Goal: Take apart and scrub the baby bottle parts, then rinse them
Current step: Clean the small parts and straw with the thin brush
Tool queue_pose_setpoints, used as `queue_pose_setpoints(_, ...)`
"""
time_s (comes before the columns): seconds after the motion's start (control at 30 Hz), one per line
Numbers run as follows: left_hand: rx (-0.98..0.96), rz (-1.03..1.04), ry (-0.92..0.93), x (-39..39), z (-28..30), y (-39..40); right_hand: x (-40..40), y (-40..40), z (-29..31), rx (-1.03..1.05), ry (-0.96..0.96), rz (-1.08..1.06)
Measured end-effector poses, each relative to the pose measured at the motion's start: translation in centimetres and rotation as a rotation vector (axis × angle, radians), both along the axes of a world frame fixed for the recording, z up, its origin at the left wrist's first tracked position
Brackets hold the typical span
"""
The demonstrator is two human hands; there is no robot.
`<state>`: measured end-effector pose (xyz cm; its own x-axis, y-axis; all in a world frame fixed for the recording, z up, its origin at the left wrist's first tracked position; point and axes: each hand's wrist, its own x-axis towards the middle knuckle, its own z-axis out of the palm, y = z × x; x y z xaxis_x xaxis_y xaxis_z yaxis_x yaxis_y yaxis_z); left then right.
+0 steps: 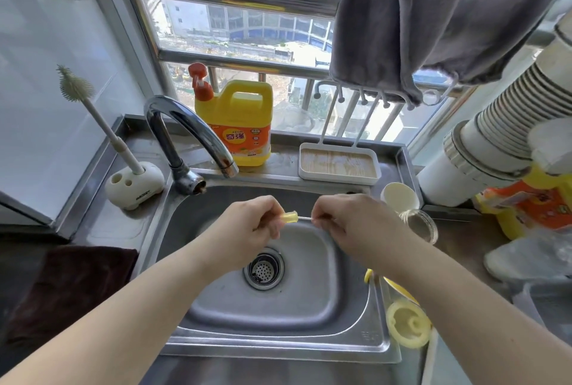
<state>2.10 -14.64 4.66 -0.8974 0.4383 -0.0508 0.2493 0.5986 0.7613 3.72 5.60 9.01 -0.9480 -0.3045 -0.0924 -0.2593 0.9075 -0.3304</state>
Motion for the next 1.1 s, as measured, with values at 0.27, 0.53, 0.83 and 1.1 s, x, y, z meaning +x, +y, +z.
queue_pose_setpoints(0.27,0.016,-0.015,-0.017,0.0,1.0,0.1,-0.3,0.3,0.5,-0.001,0.044,-0.050)
queue_pose_setpoints(0.53,-0.029,-0.050,0.035,-0.1,0.7,0.1,-0.1,0.9,0.7,-0.015,0.047,-0.072)
queue_pose_setpoints(0.83,-0.023,-0.058,0.048,-0.2,0.9,0.1,-0.4,1.7,0.8,-0.090,0.069,-0.135)
queue_pose_setpoints(1.1,-0.056,-0.059,0.058,-0.2,0.8,0.3,-0.4,1.4,0.9,-0.225,-0.021,-0.089)
